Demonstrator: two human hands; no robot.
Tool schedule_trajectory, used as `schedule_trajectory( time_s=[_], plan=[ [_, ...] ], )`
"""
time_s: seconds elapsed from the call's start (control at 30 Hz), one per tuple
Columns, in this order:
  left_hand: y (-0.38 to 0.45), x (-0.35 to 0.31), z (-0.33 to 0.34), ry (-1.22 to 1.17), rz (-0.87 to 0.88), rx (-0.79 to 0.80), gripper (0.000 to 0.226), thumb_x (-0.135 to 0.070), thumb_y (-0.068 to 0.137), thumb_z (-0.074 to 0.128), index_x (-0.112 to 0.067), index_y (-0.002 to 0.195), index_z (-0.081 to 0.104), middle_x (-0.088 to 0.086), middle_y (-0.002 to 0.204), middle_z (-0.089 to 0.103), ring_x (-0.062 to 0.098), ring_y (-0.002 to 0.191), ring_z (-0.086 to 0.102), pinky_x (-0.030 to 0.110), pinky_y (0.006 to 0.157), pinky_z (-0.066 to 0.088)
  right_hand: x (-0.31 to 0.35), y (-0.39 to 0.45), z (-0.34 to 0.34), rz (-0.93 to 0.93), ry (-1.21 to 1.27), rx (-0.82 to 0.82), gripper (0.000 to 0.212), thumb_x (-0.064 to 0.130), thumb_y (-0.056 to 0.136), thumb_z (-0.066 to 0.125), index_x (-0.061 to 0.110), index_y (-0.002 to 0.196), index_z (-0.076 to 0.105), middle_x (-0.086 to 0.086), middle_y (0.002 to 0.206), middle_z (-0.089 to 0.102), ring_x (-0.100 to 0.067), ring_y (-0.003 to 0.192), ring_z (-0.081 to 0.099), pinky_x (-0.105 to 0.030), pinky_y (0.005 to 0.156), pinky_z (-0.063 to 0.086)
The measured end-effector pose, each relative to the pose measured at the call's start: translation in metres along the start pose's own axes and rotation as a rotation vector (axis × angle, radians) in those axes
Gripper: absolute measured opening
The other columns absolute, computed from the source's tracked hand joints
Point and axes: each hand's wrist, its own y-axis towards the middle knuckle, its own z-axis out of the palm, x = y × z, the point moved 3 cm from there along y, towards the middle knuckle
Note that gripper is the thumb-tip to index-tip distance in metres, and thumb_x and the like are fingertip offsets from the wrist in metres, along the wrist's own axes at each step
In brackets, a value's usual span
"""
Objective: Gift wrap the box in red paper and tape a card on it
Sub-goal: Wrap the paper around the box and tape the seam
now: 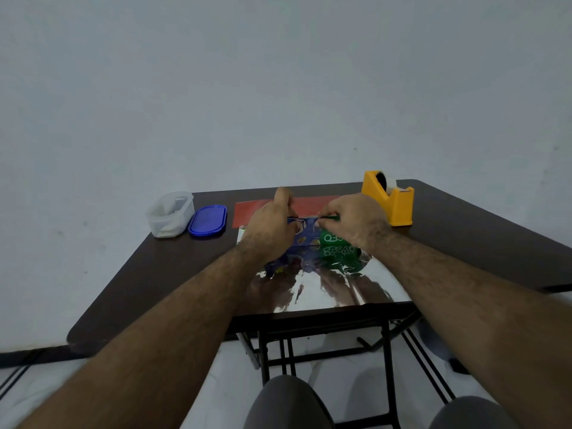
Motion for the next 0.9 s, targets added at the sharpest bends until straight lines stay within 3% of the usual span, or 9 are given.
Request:
schedule_trajectory(
  time_s=[0.23,0.33,0.43,0.5,0.63,0.9],
  plan=[
    [-0.002,0.0,-0.001,-0.011,0.002,0.0,0.044,-0.014,0.095,0.075,-0.027,0.117,0.039,0.001,0.111,0.072,0.023,0.098,0.069,0.049,0.08,0.065,-0.002,-0.001,-0.002,-0.005,-0.079,-0.023,0.035,0.057,0.094,0.071,0.03,0.113,0.082,0.006,0.106,0.081,-0.019,0.099,0.072,-0.033,0.081,0.06],
    [-0.002,-0.004,-0.003,0.025,0.022,0.016,0.053,-0.008,0.095,0.071,-0.026,0.135,0.042,0.001,0.12,0.073,0.025,0.106,0.068,0.05,0.089,0.063,0.001,-0.001,-0.006,-0.051,-0.237,-0.001,0.037,0.057,0.097,0.065,0.026,0.11,0.079,0.002,0.097,0.077,-0.023,0.095,0.07,-0.035,0.076,0.058],
    [-0.002,-0.009,-0.004,0.156,0.088,0.043,0.062,-0.008,0.094,0.068,-0.024,0.15,0.047,0.002,0.134,0.07,0.026,0.121,0.063,0.047,0.103,0.055,0.0,-0.004,-0.01,-0.064,-0.188,0.005,0.044,0.056,0.095,0.068,0.031,0.13,0.074,0.003,0.116,0.077,-0.025,0.111,0.069,-0.04,0.09,0.059],
    [-0.002,-0.012,-0.003,0.24,0.137,0.033,0.049,-0.013,0.096,0.068,-0.023,0.143,0.059,-0.001,0.136,0.068,0.024,0.125,0.06,0.046,0.107,0.051,0.004,-0.007,-0.011,-0.052,-0.042,0.039,0.045,0.054,0.096,0.068,0.032,0.135,0.072,0.005,0.126,0.076,-0.022,0.118,0.068,-0.04,0.099,0.057],
    [-0.002,-0.014,-0.002,0.27,0.147,0.017,0.024,-0.02,0.1,0.064,-0.024,0.123,0.07,-0.003,0.122,0.07,0.023,0.114,0.061,0.046,0.1,0.051,0.012,-0.006,-0.009,-0.031,-0.009,-0.008,0.027,0.041,0.098,0.071,0.026,0.118,0.081,0.004,0.111,0.08,-0.02,0.104,0.073,-0.036,0.094,0.059],
    [-0.003,-0.019,-0.007,0.273,0.107,0.036,0.02,-0.017,0.099,0.066,-0.023,0.117,0.072,-0.002,0.117,0.071,0.024,0.109,0.061,0.045,0.095,0.054,0.0,-0.008,-0.012,0.058,0.016,0.001,0.02,0.04,0.094,0.075,0.024,0.103,0.083,0.004,0.094,0.079,-0.021,0.088,0.072,-0.032,0.077,0.058]
  ],
)
